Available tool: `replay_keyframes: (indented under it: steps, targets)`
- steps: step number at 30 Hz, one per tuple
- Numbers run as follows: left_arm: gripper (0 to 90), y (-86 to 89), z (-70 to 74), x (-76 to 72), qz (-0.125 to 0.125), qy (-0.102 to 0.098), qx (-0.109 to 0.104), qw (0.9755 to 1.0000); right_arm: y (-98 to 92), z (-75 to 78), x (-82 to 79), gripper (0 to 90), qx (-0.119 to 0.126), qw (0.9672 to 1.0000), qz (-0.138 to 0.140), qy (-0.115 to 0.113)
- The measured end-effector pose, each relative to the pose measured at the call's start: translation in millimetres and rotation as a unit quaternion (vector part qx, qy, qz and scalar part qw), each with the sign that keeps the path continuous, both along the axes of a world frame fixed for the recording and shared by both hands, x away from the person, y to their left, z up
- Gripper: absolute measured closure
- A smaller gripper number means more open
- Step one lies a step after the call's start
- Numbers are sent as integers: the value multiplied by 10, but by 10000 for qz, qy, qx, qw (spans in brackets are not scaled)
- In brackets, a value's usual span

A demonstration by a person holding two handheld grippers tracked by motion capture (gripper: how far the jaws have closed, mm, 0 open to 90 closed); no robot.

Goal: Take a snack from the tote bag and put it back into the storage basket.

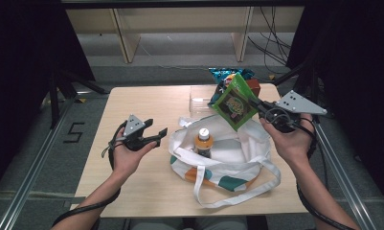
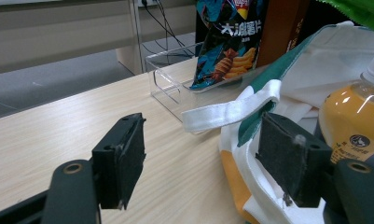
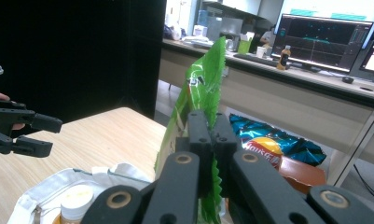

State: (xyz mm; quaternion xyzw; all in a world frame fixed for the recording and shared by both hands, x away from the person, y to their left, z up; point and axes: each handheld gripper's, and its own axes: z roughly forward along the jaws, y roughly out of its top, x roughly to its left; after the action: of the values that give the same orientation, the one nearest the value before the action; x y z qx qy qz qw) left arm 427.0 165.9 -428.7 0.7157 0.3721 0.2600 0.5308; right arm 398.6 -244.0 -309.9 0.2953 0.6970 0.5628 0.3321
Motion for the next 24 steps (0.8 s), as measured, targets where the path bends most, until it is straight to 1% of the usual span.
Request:
replay_keyframes:
  steps: [1,4,5,6,7,9,10,15,16,17,18,20,22,23,24]
  targets:
    - [309,-1,0,-1,1,-2,-2,10000,3,3,5,900,32,10000,2,39]
    - [309,-2,1,-1,5,-2,0,10000,1,17,34,900,17,10000,-3,0]
    - [309,-2,2,-2,8,-4,-5,10000,9,23,37,900,56,10000,-13,16]
    - [309,-1,4,-1,7,-7,-9,10000,8,32,35,900,44,10000,-37,48]
    - [309,-1,4,-1,10,-7,-10,10000,11,41,46,900,49,10000,2,10]
    - [309,-1,3,0,8,-5,-5,10000,23,51,51,900,95,9999,-29,32]
    - [309,-1,2,0,7,-4,-3,10000,21,57,65,900,50,10000,2,-36]
    - [309,0,4,0,8,-2,-14,10000,44,75,92,900,103,9999,-31,42]
    - [309,1,5,0,8,-2,-11,10000,40,77,105,900,81,9999,-55,-36]
    - [309,1,4,0,5,-3,-9,10000,43,81,105,900,94,9999,-109,-8]
    - [309,1,4,0,4,-2,-8,10000,40,84,126,900,48,9999,-72,-81]
    - [309,-1,2,2,-4,-1,-2,10000,49,83,141,900,48,10000,-49,-71]
    - [309,-4,1,1,-3,0,-5,10000,62,80,145,900,92,9999,-47,4]
    - [309,-5,2,0,-3,-3,-5,10000,55,84,159,900,23,10000,-42,-50]
    - [309,-6,4,0,-4,-8,-8,10000,60,84,165,900,53,10000,-67,-47]
